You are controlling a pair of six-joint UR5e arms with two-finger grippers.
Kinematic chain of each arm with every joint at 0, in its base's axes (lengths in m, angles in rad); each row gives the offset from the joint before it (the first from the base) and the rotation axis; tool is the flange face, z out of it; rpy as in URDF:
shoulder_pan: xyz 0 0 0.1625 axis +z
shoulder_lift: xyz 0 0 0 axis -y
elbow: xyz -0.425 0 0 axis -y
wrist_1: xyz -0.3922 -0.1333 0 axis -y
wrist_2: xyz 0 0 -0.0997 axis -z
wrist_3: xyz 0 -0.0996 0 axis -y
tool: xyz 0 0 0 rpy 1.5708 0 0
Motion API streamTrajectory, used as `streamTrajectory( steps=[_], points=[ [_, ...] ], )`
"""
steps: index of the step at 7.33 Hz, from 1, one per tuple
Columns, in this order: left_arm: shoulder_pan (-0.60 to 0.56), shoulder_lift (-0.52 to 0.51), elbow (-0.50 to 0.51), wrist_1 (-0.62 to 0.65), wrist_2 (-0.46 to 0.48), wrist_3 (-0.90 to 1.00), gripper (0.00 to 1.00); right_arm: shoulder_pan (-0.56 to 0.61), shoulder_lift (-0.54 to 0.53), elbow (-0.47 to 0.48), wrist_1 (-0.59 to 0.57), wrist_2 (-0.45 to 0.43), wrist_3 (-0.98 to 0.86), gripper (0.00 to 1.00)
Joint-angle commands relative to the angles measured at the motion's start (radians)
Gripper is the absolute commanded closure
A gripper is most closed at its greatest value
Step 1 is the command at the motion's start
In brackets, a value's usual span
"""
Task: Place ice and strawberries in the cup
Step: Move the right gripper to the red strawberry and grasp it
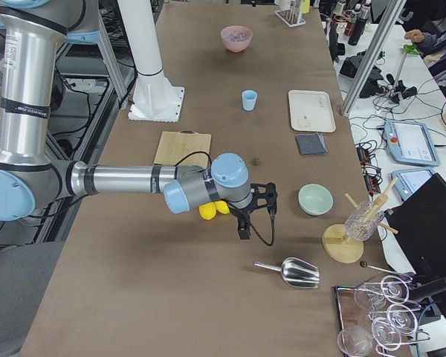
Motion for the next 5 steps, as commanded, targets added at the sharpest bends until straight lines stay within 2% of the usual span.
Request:
streamTrajectory(
  steps=[1, 2, 5],
  points=[
    [-0.032, 0.037, 0.047, -0.024, -0.029, 0.077, 0.02, -0.157, 0.112, 0.011, -0.002, -0.076, 0.257, 0.00],
    [-0.032, 0.046, 0.056, -0.071, -0.029, 0.077, 0.02, -0.246, 0.163, 0.013, -0.002, -0.117, 0.351, 0.00],
    [-0.032, 0.056, 0.052, -0.081, -0.031, 0.077, 0.02, -0.523, 0.334, -0.008, -0.020, -0.314, 0.519, 0.00]
  ],
)
